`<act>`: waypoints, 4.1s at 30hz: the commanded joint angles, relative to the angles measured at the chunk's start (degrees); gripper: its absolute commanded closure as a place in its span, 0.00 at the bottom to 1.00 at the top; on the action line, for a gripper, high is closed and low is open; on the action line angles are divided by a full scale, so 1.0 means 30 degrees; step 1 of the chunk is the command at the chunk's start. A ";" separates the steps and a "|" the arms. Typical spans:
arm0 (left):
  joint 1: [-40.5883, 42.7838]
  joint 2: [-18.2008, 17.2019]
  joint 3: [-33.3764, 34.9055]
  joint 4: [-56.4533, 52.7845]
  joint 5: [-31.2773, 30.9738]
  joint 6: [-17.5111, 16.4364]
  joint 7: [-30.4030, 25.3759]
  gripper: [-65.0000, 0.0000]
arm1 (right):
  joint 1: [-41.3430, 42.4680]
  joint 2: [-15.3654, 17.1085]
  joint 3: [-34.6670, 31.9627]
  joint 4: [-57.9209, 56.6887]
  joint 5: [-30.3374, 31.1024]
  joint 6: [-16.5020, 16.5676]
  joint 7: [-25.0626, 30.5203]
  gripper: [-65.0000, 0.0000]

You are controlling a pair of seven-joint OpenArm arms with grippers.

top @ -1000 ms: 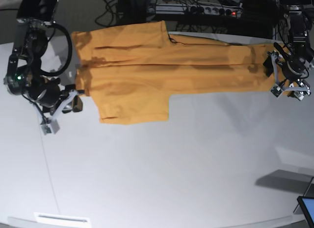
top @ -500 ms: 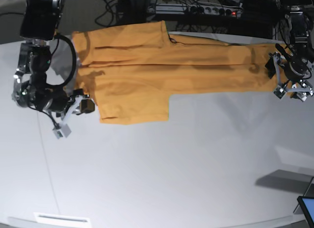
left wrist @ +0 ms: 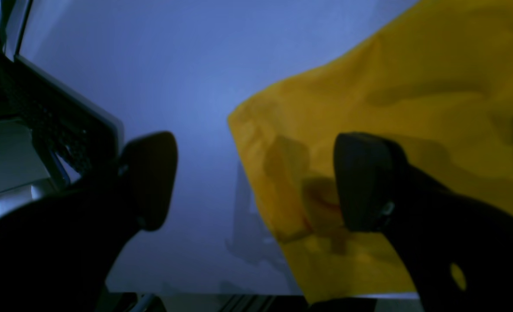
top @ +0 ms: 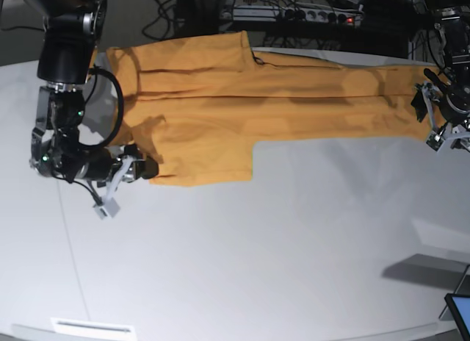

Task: Fold the T-shirt properly
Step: 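Lower the right gripper to the folded sleeve corner and grasp it, then drag the grasped sleeve corner with the right gripper toward the collar end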

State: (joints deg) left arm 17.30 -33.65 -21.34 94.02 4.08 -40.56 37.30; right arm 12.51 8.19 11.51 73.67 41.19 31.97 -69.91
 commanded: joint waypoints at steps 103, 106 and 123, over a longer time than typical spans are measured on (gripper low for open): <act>-0.0272 -0.0373 -0.0021 0.0148 0.0150 0.0200 -0.0228 0.16 | -0.6677 -0.1073 0.0076 1.0653 0.8761 -0.4926 -0.2030 1.00; -0.0272 -0.0373 -0.0021 0.0119 0.0121 0.0200 -0.0228 0.16 | -0.7175 -0.0985 0.0047 1.0682 0.8820 -0.4897 -0.2001 1.00; -0.0272 -0.0373 0.0008 0.0119 0.0180 0.0200 -0.0228 0.16 | -0.9900 -0.1014 0.0018 1.2323 0.9464 -0.4838 -0.2059 1.00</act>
State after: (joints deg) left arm 16.69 -33.45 -20.93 93.69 4.32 -40.56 36.88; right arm -17.47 4.86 11.51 109.71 67.29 17.26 -76.84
